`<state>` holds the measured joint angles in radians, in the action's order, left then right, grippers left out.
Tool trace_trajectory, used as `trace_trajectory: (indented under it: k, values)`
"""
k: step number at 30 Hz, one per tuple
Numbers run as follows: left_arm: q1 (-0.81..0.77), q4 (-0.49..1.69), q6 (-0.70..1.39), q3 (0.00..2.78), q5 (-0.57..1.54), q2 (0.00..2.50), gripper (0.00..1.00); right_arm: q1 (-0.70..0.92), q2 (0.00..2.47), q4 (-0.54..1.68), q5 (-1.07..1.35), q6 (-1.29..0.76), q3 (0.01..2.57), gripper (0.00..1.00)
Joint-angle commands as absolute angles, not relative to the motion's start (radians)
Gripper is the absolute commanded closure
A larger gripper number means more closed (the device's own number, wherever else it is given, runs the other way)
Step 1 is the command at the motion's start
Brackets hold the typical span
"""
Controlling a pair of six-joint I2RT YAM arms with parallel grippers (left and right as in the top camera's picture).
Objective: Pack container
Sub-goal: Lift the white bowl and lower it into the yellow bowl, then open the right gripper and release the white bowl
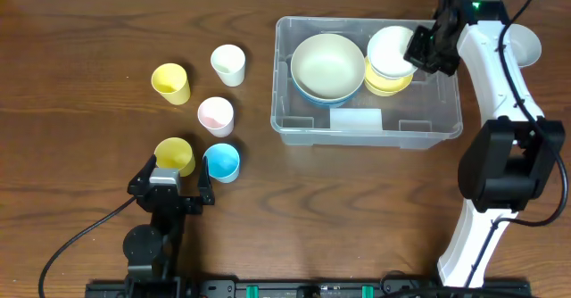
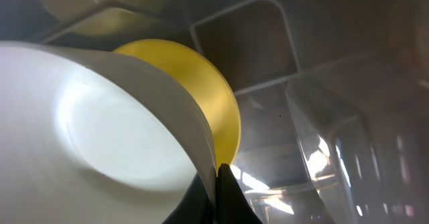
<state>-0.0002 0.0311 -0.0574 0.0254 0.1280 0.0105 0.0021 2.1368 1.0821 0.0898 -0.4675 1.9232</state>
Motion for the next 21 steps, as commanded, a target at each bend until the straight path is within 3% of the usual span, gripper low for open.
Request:
trace_trajectory:
  k: [1,10,21]
  values:
    - [0.006,0.059,-0.071,0.004,0.139,0.005,0.02,0.007,2.134,1.056,0.094,-0.487,1.887,0.99]
    - [0.006,0.059,-0.071,0.004,0.139,0.005,0.02,0.007,2.134,1.039,0.094,-0.493,1.868,0.96]
    - [0.006,0.059,-0.071,0.004,0.139,0.005,0.02,0.007,2.134,1.044,0.106,-0.501,1.867,0.76]
